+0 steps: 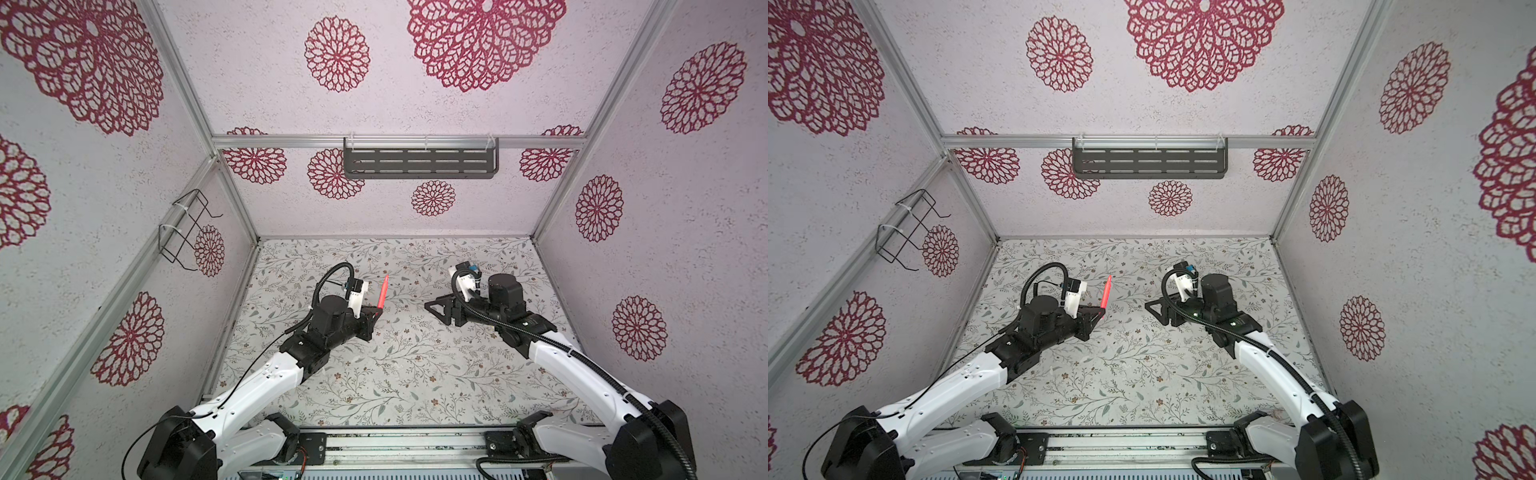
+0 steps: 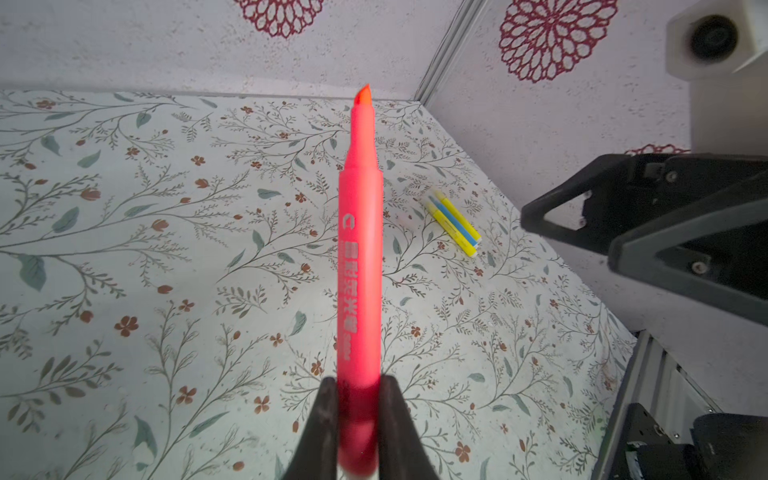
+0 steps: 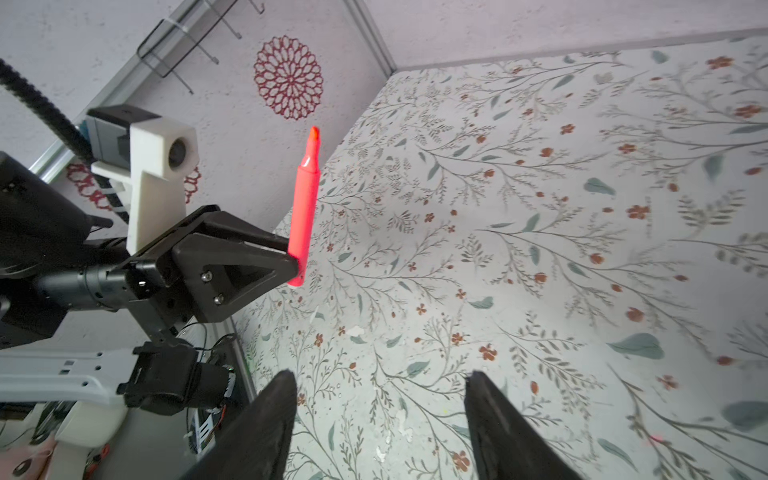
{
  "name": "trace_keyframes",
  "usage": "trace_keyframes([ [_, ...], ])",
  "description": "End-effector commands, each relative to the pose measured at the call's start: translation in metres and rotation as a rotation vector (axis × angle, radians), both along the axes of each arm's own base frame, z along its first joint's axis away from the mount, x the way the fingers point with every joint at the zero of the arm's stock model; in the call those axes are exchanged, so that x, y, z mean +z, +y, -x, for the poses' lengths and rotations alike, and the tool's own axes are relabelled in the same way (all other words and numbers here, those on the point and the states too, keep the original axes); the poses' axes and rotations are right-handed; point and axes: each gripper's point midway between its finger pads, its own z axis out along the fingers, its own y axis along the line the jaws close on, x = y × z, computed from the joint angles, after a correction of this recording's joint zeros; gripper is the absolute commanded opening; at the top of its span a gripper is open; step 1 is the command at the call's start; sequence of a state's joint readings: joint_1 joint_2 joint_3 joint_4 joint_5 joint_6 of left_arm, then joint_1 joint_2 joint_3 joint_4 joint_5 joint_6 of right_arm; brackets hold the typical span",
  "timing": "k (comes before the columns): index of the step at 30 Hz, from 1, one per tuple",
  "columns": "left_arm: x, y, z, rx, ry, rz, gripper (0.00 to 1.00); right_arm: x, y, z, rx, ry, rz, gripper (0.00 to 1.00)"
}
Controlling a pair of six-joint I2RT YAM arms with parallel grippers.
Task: Insert the pens into the pen caps
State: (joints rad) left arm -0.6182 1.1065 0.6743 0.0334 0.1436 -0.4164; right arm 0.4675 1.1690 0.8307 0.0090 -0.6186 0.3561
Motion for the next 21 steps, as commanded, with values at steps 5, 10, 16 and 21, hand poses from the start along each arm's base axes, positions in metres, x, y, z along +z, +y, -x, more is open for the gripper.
trace_keyframes([
  [5, 0.022, -0.019, 0.013, -0.051, -0.059, 0.058, 0.06, 0.033, 0.030, -0.007, 0.068, -0.057, -0.098, 0.67],
  [10, 0.023, -0.024, 0.019, -0.061, -0.066, 0.066, 0.06, 0.044, 0.041, -0.007, 0.106, -0.063, -0.141, 0.67],
  [16, 0.024, -0.031, 0.022, -0.076, -0.070, 0.078, 0.06, 0.049, 0.054, 0.001, 0.158, -0.063, -0.162, 0.67],
  [21, 0.025, -0.036, 0.022, -0.082, -0.077, 0.085, 0.06, 0.051, 0.061, 0.004, 0.175, -0.053, -0.207, 0.65],
])
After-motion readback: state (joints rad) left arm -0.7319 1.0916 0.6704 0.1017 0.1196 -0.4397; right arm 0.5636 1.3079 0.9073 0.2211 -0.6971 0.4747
